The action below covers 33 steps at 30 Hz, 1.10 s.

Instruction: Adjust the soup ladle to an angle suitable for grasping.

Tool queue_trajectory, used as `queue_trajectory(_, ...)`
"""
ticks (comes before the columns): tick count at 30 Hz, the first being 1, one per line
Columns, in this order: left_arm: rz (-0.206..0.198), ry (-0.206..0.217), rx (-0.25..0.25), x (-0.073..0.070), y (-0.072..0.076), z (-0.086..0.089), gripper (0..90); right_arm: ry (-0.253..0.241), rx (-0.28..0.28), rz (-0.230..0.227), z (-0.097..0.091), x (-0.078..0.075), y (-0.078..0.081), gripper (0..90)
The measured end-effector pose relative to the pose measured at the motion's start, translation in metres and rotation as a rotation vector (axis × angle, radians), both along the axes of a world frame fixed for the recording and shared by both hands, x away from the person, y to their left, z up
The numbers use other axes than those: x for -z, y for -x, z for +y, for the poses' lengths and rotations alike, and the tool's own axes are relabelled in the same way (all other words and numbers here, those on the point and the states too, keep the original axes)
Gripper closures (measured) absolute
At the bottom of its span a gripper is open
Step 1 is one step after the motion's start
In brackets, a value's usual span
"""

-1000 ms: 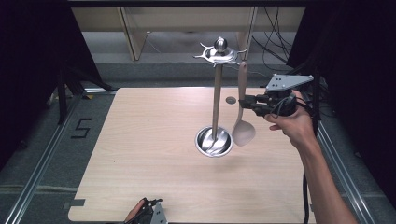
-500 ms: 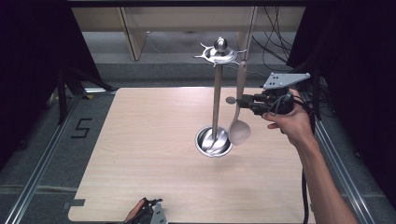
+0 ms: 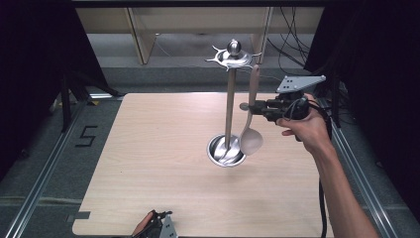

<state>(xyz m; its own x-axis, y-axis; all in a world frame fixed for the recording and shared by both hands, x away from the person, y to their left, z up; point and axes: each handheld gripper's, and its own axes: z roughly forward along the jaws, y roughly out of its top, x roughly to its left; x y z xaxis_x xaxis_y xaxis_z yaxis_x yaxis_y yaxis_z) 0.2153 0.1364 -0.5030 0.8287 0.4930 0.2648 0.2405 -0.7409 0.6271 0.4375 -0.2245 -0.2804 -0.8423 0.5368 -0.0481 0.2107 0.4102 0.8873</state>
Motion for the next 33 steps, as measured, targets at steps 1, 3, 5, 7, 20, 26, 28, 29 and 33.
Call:
queue_trajectory(1,0.0,0.0,0.0,0.0,0.0,0.0,15.4,-0.002,0.001,0.002,0.0,0.0,0.0,76.6)
queue_trajectory(3,0.0,0.0,0.0,0.0,0.0,0.0,15.4,-0.003,-0.001,0.008,0.0,0.0,0.0,76.6)
queue_trajectory(5,-0.001,0.0,0.0,0.0,0.0,0.0,15.4,-0.002,-0.009,0.013,0.0,0.0,0.0,76.4)
queue_trajectory(7,0.0,0.0,0.0,0.0,0.0,0.0,15.4,0.002,-0.003,0.003,0.0,0.0,0.0,76.1)
queue_trajectory(20,0.0,-0.002,0.001,0.0,0.0,0.0,15.4,-0.048,0.064,0.0,-0.006,0.003,0.007,64.8)
queue_trajectory(26,0.0,-0.001,0.0,0.0,0.0,0.0,15.4,-0.054,0.081,-0.034,-0.012,0.004,0.015,59.6)
queue_trajectory(28,0.0,-0.001,0.0,0.0,0.0,0.0,15.3,-0.05,0.09,-0.038,-0.014,0.004,0.018,57.6)
queue_trajectory(29,0.0,-0.001,0.0,0.0,0.0,0.0,15.4,-0.039,0.089,-0.063,-0.016,0.004,0.018,57.0)
queue_trajectory(33,0.006,0.0,0.003,0.0,0.0,0.0,15.4,-0.046,0.1,-0.058,-0.018,0.006,0.025,55.0)
